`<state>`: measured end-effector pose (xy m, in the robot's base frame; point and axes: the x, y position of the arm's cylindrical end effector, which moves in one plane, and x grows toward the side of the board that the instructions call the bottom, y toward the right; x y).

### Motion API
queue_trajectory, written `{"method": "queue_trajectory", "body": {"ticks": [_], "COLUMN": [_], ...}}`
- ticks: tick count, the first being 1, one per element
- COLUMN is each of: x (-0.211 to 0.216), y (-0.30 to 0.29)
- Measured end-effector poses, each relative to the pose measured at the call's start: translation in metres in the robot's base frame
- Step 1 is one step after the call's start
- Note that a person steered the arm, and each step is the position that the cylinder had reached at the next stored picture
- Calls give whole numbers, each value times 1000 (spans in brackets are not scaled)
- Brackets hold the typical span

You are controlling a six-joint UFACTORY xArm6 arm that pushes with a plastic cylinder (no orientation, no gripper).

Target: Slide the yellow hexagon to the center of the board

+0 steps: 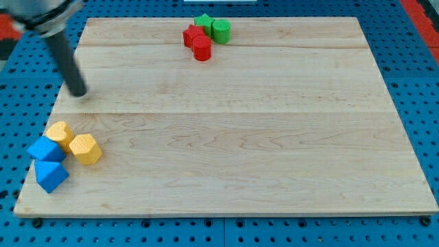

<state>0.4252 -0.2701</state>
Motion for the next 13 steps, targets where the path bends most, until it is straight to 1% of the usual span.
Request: {"method": "queue_trajectory", "body": {"ticks": [1,2,3,4,5,6,7,8,9,10,11,12,13], "x": [36,45,78,107,115,104,85,56,34,49,97,96,56], "y": [-10,-10,-10,-1,33,50,87,171,231,237,228,173,170]}}
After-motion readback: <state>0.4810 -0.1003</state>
